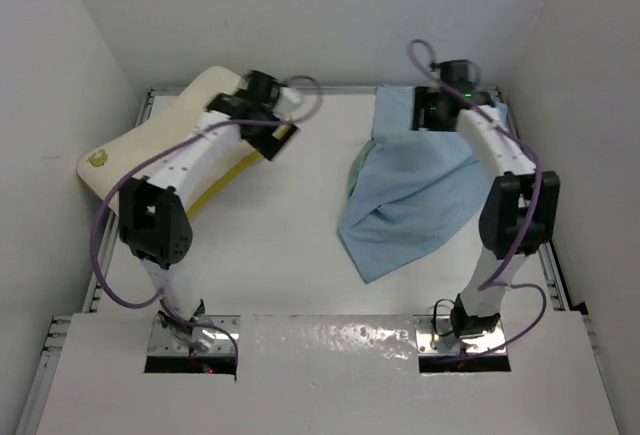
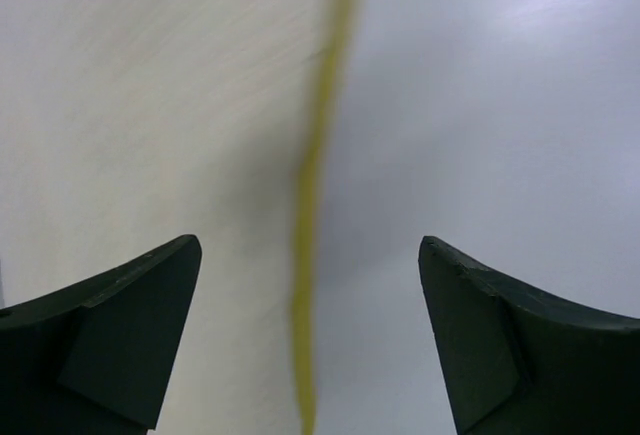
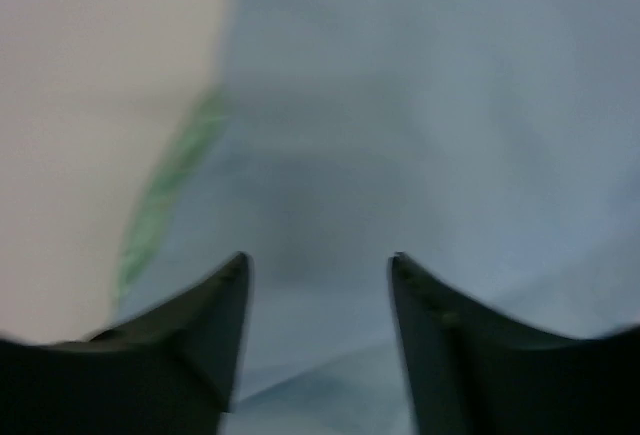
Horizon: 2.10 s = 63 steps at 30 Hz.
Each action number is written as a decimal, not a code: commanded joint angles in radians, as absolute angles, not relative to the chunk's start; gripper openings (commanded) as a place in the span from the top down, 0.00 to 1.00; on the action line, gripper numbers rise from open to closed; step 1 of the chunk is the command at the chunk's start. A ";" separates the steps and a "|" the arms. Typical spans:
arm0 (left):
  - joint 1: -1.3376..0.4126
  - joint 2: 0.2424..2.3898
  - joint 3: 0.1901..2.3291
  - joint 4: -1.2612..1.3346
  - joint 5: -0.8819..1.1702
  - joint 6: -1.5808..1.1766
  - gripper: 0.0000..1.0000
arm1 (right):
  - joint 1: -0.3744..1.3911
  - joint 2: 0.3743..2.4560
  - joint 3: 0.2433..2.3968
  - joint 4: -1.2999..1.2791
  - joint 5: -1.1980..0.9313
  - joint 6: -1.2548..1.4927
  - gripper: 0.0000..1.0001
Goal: Put the pillow into the pillowcase
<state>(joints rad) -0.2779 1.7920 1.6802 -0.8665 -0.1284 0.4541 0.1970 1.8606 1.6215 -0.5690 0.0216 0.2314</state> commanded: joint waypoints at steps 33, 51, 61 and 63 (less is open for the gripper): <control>-1.023 1.887 1.164 -0.328 -0.100 0.552 1.00 | -0.124 1.993 1.406 -0.390 0.026 0.522 1.00; -0.723 1.184 0.943 -0.620 -0.060 1.074 1.00 | -0.135 1.041 1.231 -0.373 0.440 0.442 1.00; -0.403 1.630 1.291 -0.505 0.126 1.109 1.00 | -0.124 1.819 2.045 -0.634 0.293 0.276 1.00; -0.405 1.701 1.319 -0.509 0.141 1.098 0.93 | -0.066 1.981 2.268 -0.725 0.123 0.157 0.96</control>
